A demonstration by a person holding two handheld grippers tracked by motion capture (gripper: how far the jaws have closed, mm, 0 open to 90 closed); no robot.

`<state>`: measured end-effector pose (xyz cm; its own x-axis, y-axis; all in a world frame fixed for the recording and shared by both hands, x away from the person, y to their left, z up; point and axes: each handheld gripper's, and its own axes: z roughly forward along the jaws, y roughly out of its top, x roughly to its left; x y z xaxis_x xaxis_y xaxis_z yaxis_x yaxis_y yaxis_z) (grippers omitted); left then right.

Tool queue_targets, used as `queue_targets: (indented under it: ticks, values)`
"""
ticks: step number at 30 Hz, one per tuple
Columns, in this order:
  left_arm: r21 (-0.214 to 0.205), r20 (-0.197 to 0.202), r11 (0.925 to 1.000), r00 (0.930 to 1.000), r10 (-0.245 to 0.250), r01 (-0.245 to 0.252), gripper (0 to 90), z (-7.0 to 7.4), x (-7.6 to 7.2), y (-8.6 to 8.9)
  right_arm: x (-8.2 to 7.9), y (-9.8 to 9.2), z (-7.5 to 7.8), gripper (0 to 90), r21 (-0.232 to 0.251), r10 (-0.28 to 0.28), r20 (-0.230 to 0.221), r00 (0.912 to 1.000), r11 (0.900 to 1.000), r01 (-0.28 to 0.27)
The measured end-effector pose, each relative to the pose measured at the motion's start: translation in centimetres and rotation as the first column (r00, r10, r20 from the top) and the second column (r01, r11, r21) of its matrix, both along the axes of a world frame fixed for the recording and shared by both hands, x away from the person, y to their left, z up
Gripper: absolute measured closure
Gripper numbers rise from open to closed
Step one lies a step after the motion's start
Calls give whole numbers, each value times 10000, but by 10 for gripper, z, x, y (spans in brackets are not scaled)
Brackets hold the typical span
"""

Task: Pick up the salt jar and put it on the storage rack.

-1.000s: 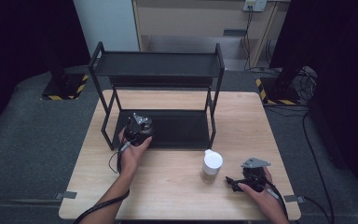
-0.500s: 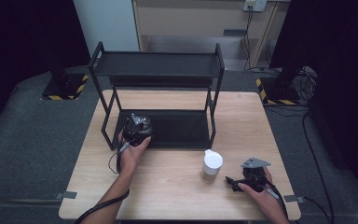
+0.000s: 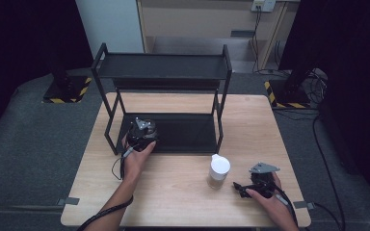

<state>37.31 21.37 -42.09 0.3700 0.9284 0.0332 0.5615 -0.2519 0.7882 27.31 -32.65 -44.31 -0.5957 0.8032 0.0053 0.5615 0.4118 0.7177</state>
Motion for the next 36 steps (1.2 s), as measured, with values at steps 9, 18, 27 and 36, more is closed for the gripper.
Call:
queue_targets:
  ticks: [9,18,27,36]
  values:
    - [149,-41,9998,9999,-108,108,289,2,1,0,0,0,0,28,-6,7,8,10000,10000,-7]
    - [441,-3,9988,9998,-211,210,156,2,3,-3,0,0,0,28,-2,0,0,10000,10000,0]
    - [714,-185,9974,9998,-76,89,71,8,-7,-5,0,0,0,28,-2,0,-2,10000,10000,0]
    - [783,-207,9968,9997,-137,153,48,19,-23,-5,0,0,0,28,6,-15,-9,10000,10000,15]
